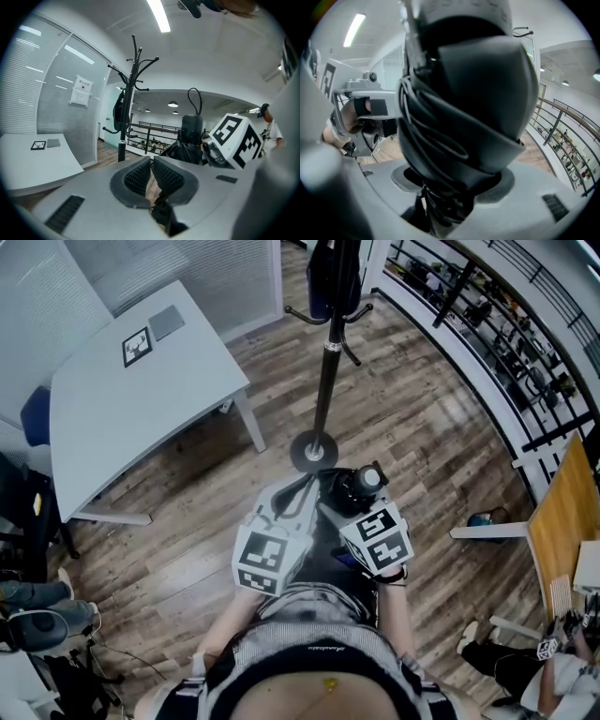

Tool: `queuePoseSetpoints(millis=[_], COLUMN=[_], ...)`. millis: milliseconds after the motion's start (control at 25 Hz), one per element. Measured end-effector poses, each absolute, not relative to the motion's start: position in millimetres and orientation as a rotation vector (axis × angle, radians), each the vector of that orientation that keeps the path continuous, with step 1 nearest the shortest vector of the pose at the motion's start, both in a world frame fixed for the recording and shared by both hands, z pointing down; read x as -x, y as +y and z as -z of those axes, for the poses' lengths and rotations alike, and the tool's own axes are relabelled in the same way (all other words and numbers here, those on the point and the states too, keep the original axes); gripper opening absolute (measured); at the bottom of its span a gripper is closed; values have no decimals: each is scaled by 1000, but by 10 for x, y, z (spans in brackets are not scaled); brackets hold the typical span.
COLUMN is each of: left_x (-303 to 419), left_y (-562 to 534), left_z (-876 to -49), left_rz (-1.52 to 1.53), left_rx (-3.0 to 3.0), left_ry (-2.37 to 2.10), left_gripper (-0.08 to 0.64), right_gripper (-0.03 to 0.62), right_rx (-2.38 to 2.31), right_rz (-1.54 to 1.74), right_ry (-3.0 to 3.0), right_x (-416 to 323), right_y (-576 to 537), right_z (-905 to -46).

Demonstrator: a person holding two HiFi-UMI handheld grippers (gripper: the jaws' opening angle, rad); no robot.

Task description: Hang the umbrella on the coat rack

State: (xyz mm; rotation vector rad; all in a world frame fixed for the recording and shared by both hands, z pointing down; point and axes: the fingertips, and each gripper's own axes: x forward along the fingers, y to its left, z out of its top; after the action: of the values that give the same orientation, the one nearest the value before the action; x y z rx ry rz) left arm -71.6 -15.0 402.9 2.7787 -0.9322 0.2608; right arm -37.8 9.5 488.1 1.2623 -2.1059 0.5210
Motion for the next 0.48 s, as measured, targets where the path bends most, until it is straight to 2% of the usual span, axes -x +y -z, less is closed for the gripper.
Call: queuePoseSetpoints(millis=[480], left_x=[463], left_y=[-436], left_z=[-4058], left_rz=[-267], left_rx=[-2775], left_ry=[-911], left_gripper=[21], right_gripper=[282], right_rx=[-1252], right_rz=[-558], right_ry=[-2112], right_x=[171], right_y=[-168], right_z=[-4956])
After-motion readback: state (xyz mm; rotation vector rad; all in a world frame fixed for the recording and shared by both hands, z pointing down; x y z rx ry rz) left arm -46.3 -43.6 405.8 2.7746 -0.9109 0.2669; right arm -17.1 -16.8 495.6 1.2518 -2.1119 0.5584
